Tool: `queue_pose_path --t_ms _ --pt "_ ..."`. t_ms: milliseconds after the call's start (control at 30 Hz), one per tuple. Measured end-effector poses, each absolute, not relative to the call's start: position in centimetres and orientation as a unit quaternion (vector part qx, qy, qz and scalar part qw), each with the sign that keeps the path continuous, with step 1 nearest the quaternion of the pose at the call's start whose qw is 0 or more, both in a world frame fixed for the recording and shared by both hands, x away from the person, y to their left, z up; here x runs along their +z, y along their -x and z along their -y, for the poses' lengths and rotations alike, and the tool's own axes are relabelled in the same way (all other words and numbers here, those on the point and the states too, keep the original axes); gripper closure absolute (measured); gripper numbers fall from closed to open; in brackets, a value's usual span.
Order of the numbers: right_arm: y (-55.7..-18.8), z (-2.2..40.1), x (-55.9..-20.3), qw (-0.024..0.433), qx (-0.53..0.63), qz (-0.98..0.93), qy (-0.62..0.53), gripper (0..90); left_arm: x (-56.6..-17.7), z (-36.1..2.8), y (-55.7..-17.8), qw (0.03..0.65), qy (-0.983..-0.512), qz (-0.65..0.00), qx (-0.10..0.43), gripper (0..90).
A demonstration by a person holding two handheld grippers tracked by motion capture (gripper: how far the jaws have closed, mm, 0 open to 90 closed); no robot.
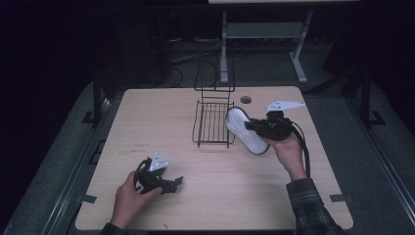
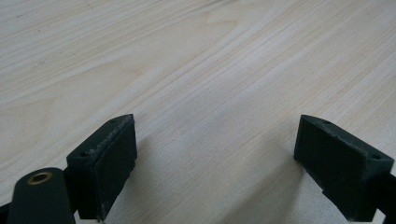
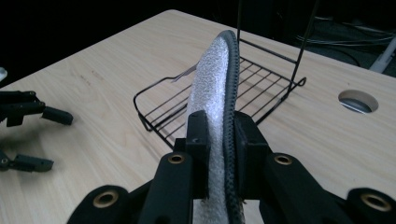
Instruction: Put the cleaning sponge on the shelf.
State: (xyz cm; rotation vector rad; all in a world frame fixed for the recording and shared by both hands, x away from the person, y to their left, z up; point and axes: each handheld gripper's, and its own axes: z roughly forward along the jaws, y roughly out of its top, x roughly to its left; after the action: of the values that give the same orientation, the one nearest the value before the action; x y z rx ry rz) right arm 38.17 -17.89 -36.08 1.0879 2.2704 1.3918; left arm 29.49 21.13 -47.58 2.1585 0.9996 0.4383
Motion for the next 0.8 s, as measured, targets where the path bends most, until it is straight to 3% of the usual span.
queue_pose_path --t_ms 800 --pt "-43.5 12.5 -36.7 0.128 0.479 -0.781 -0.38 78.3 -47.6 -21.1 -29.5 0.355 -0.834 -0.387 0.17 12.4"
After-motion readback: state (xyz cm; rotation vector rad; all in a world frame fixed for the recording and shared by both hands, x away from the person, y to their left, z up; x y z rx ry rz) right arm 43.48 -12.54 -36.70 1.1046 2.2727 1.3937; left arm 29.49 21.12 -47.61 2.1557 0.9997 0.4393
